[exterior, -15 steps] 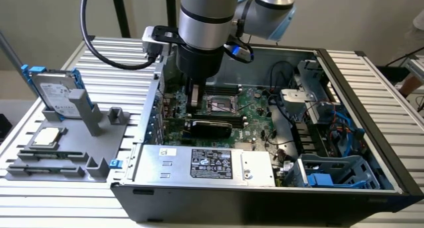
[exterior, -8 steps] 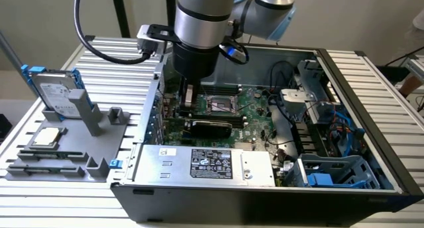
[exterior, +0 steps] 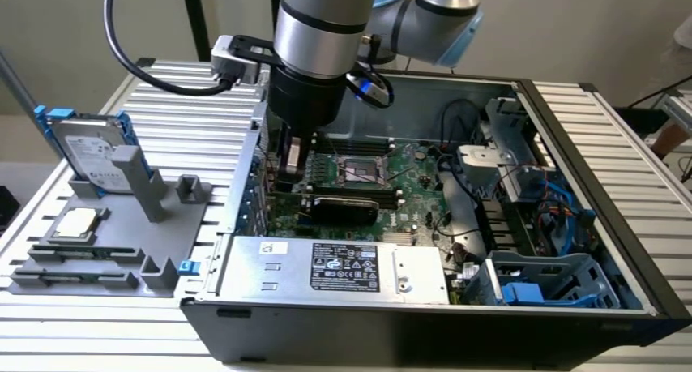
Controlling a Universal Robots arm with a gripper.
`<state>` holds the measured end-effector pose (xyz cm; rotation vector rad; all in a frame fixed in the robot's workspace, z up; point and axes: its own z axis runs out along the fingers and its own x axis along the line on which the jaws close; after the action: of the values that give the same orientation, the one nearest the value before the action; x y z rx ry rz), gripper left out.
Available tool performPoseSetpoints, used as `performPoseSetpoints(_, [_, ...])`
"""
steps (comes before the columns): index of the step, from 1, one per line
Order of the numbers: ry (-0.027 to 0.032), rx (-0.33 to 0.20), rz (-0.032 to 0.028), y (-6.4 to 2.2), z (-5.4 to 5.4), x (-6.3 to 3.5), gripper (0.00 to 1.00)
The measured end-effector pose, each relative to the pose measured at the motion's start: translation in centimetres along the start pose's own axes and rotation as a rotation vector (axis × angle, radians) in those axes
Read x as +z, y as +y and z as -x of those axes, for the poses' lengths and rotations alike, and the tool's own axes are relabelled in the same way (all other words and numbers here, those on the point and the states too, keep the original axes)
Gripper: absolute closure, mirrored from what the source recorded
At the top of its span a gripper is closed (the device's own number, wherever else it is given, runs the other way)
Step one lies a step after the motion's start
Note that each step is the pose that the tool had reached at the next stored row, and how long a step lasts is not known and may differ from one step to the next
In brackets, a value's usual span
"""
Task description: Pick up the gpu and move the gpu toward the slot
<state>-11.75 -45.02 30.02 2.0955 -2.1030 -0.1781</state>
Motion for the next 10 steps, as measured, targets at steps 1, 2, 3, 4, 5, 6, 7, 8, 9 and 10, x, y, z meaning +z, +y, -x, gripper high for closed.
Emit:
performPoseSetpoints(1, [-0.0002,0.0,0.0047,0.2,0.01,0.05,0.89])
performPoseSetpoints(2, [-0.0002,0.0,0.0073,0.33,0.02,0.08,0.89])
performPoseSetpoints(3, [-0.0001,0.0,0.0079,0.38,0.03,0.08,0.89])
performPoseSetpoints(4, [-0.0001,0.0,0.008,0.38,0.04,0.08,0.89])
performPoseSetpoints(5, [0.0,0.0,0.008,0.38,0.03,0.08,0.89])
performPoseSetpoints(6, [0.0,0.0,0.008,0.38,0.03,0.08,0.89])
performPoseSetpoints(7, [-0.0001,0.0,0.008,0.39,0.04,0.09,0.89])
performPoseSetpoints(8, [-0.0001,0.0,0.008,0.39,0.04,0.09,0.89])
performPoseSetpoints(9, [-0.0002,0.0,0.0079,0.39,0.04,0.09,0.89])
performPoseSetpoints(10, [-0.0004,0.0,0.0079,0.39,0.07,0.1,0.89])
